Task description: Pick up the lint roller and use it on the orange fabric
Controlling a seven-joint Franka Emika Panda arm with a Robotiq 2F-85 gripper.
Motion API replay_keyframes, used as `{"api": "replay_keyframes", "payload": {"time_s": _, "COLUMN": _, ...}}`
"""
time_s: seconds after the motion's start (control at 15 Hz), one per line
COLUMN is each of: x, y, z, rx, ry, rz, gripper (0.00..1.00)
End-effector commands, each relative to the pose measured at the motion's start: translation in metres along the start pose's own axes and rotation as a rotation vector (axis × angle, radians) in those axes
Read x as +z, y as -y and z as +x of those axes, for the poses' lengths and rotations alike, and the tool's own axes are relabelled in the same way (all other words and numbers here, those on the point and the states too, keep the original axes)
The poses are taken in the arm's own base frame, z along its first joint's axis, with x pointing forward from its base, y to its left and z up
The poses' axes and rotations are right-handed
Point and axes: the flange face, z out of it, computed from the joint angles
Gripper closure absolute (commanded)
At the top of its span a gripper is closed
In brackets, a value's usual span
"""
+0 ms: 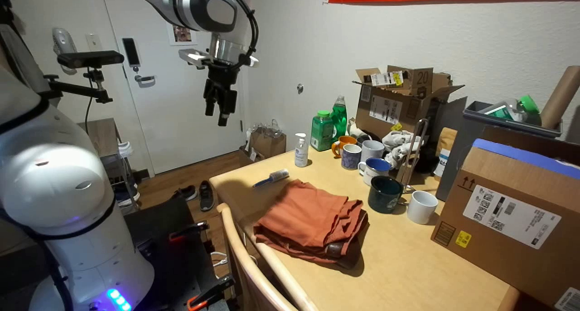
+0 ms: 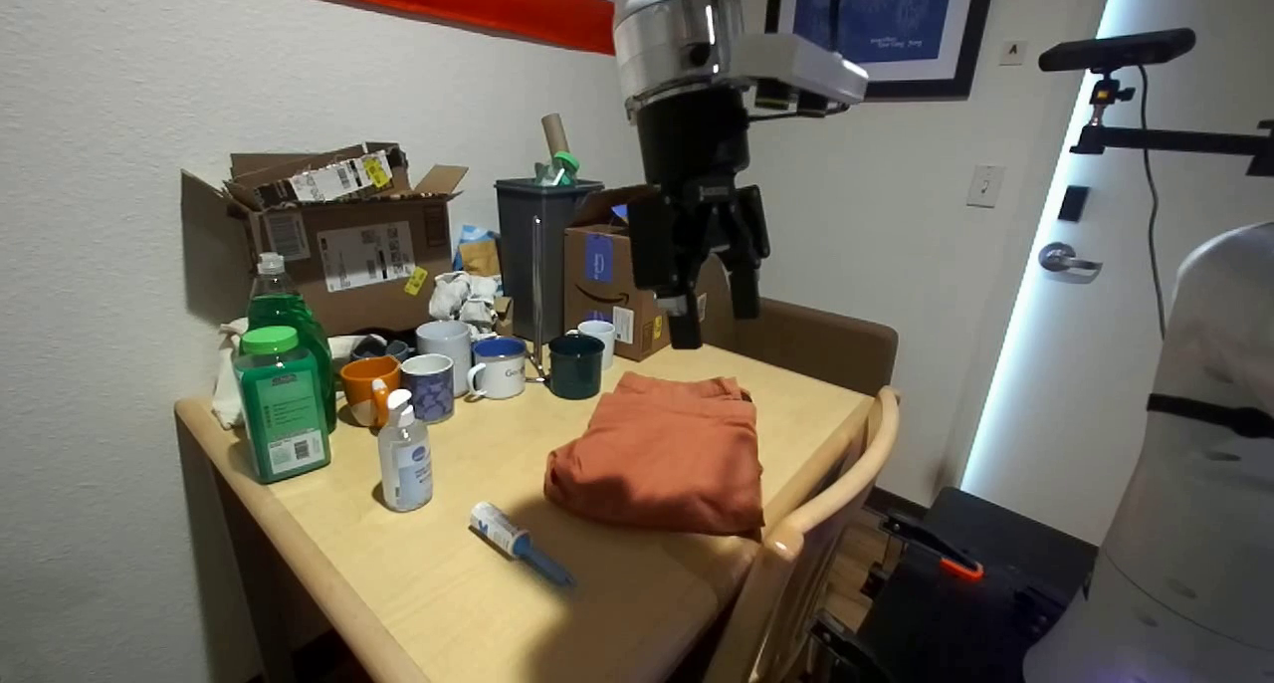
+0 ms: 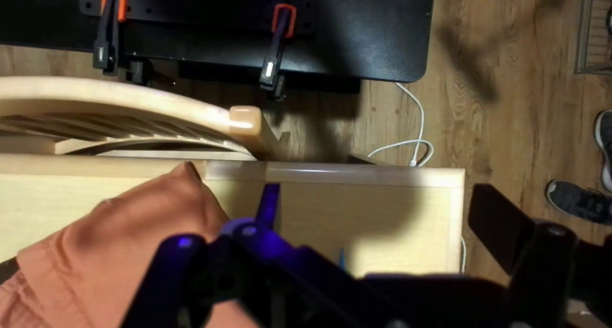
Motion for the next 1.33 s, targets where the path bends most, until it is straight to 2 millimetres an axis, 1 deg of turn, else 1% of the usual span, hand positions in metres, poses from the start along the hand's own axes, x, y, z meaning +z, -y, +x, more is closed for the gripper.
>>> {"api": "replay_keyframes", "payload": {"time_s": 0.0, "x": 0.011, "y": 0.014, "z": 0.043, "rx": -0.016, "ry": 0.046, "rz": 0.041, "gripper": 0.00}}
{"api": "replay_keyframes", "payload": {"time_s": 0.2, "x": 0.028, "y": 0.016, "z": 0.075, "rx": 0.008, "ry": 0.054, "rz": 0.054, "gripper": 0.00}}
{"api": "replay_keyframes", "payload": {"time_s": 0.27, "x": 0.031, "y": 0.018, "z": 0.081, "rx": 0.011, "ry": 0.054, "rz": 0.057, "gripper": 0.00}}
{"api": "replay_keyframes", "payload": {"time_s": 0.33, "x": 0.040, "y": 0.018, "z": 0.091, "rx": 0.016, "ry": 0.055, "rz": 0.055, "gripper": 0.00}}
{"api": "replay_keyframes", "payload": {"time_s": 0.67, "x": 0.069, "y": 0.019, "z": 0.121, "rx": 0.010, "ry": 0.090, "rz": 0.016, "gripper": 0.00}}
{"api": "replay_keyframes", "payload": {"time_s": 0.73, "x": 0.071, "y": 0.021, "z": 0.126, "rx": 0.004, "ry": 0.107, "rz": 0.005, "gripper": 0.00}}
{"api": "replay_keyframes", "payload": {"time_s": 0.8, "x": 0.071, "y": 0.016, "z": 0.113, "rx": -0.005, "ry": 0.092, "rz": 0.027, "gripper": 0.00}}
{"api": "replay_keyframes", "payload": {"time_s": 1.0, "x": 0.078, "y": 0.018, "z": 0.124, "rx": -0.011, "ry": 0.107, "rz": 0.020, "gripper": 0.00}}
{"api": "replay_keyframes", "payload": {"time_s": 1.2, "x": 0.077, "y": 0.019, "z": 0.126, "rx": -0.012, "ry": 0.105, "rz": 0.022, "gripper": 0.00}}
{"api": "replay_keyframes", "payload": {"time_s": 1.27, "x": 0.079, "y": 0.018, "z": 0.129, "rx": -0.005, "ry": 0.088, "rz": 0.015, "gripper": 0.00}}
